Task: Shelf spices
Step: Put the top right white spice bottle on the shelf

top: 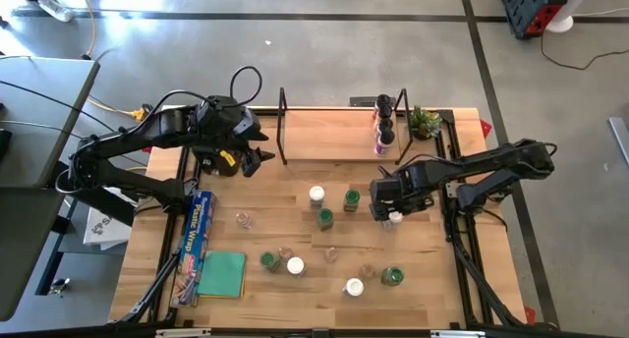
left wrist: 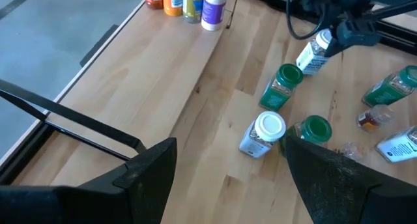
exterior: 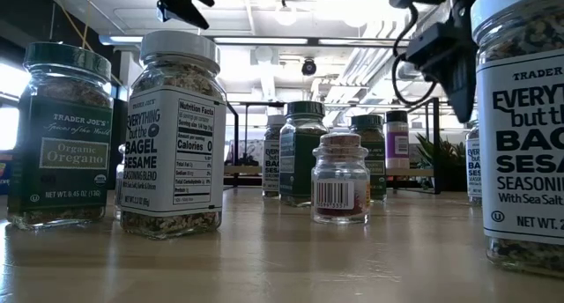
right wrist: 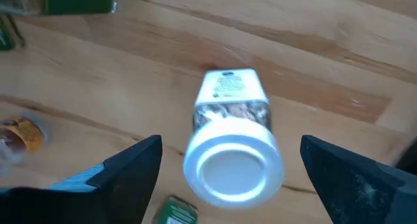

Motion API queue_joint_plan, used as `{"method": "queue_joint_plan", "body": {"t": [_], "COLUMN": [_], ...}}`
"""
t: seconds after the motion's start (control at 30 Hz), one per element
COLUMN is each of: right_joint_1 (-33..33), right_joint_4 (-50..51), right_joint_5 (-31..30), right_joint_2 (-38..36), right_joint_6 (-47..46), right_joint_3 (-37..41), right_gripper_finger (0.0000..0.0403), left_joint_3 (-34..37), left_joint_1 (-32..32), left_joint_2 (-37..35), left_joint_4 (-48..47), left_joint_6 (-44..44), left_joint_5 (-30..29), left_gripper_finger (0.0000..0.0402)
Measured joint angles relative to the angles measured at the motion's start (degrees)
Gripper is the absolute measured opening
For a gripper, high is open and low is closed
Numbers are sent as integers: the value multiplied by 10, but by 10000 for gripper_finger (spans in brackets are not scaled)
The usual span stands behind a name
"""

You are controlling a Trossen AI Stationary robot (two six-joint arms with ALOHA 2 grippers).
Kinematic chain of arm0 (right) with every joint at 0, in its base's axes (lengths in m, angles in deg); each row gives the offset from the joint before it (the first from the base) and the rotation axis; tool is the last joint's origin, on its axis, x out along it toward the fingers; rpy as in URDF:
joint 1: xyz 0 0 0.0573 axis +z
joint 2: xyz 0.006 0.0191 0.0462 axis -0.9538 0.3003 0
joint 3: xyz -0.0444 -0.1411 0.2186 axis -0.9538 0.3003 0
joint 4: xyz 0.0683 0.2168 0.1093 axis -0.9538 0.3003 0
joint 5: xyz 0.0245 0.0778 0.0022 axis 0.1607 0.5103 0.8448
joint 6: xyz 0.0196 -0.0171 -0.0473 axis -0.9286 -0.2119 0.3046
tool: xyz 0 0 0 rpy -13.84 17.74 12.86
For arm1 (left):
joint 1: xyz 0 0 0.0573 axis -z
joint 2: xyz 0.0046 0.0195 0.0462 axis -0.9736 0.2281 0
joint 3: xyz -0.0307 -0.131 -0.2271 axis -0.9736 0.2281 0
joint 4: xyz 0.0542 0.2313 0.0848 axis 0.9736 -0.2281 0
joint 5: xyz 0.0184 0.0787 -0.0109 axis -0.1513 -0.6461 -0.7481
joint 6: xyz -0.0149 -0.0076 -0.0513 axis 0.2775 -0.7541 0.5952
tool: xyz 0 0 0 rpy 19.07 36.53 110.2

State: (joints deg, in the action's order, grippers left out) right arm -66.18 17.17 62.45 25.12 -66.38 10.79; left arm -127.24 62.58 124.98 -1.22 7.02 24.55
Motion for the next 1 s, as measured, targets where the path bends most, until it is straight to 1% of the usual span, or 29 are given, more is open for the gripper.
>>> {"method": "queue_joint_plan", "body": {"t": [0.13,0.27,0.47,0.57,0.63,0.73,0.83,1.0], "right_joint_1": [0,0,0,-1,-1,-1,-1,-1], "right_joint_4": [-1,-6,-23,-31,-31,-34,-37,-36], "right_joint_5": [0,0,-25,-27,-26,-26,-26,-26], "right_joint_2": [0,0,0,2,2,2,2,2], "right_joint_6": [-7,13,45,56,63,70,70,70], "right_joint_3": [10,18,18,18,18,18,18,18], "right_gripper_finger": [351,321,249,204,181,177,158,156], "left_joint_3": [0,0,0,0,0,0,0,0], "left_joint_1": [0,0,0,0,0,0,0,0], "left_joint_2": [0,0,0,0,0,0,0,0], "left_joint_4": [0,1,10,18,21,21,21,20], "left_joint_6": [11,15,15,15,15,15,15,15], "left_joint_5": [-3,-4,-5,-5,-5,-5,-5,-5], "left_gripper_finger": [282,282,282,282,282,282,282,282]}}
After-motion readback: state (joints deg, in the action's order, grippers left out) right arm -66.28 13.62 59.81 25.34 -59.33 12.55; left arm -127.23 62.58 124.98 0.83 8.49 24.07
